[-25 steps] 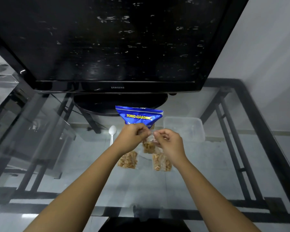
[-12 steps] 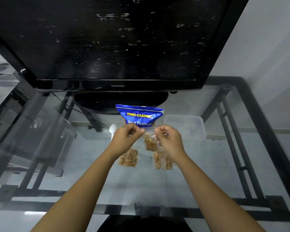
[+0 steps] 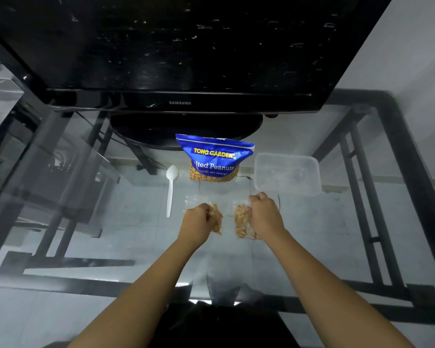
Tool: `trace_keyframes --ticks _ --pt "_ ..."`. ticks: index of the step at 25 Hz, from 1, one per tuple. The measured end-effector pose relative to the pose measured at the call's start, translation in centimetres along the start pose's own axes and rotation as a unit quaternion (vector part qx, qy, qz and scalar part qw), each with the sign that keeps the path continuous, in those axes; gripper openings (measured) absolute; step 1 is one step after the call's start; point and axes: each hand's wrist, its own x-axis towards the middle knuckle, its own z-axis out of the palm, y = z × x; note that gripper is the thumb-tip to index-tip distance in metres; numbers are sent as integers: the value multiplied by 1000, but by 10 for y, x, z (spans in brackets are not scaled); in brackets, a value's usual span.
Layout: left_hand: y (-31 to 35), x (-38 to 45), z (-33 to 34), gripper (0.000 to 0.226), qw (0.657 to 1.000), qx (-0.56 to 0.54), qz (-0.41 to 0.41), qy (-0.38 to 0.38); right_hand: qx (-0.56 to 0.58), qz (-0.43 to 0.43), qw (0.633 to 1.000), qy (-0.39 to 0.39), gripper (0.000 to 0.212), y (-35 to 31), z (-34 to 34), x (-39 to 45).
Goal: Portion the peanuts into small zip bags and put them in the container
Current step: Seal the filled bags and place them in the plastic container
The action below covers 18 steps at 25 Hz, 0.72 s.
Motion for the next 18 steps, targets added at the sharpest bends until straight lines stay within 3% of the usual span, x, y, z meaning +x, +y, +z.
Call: trace_keyframes --ticks 2,5,8,11,14,18 --pt "1 -1 9 20 995 92 19 20 0 -1 1000 29 29 -4 2 1" --pt "-1 -3 11 22 992 111 4 64 37 -14 997 67 21 -5 -1 -1" --pt "-4 -5 8 36 994 36 57 87 114 -43 990 73 6 -2 -6 -9" --pt "13 -4 4 48 987 -131 93 2 216 -50 973 66 1 -1 -15 -23" --pt "25 0 5 26 982 -151 107 -38 283 -39 957 57 5 -2 -19 -33" --pt "32 0 -11 7 970 -199 131 -51 421 7 902 94 6 0 -30 -39"
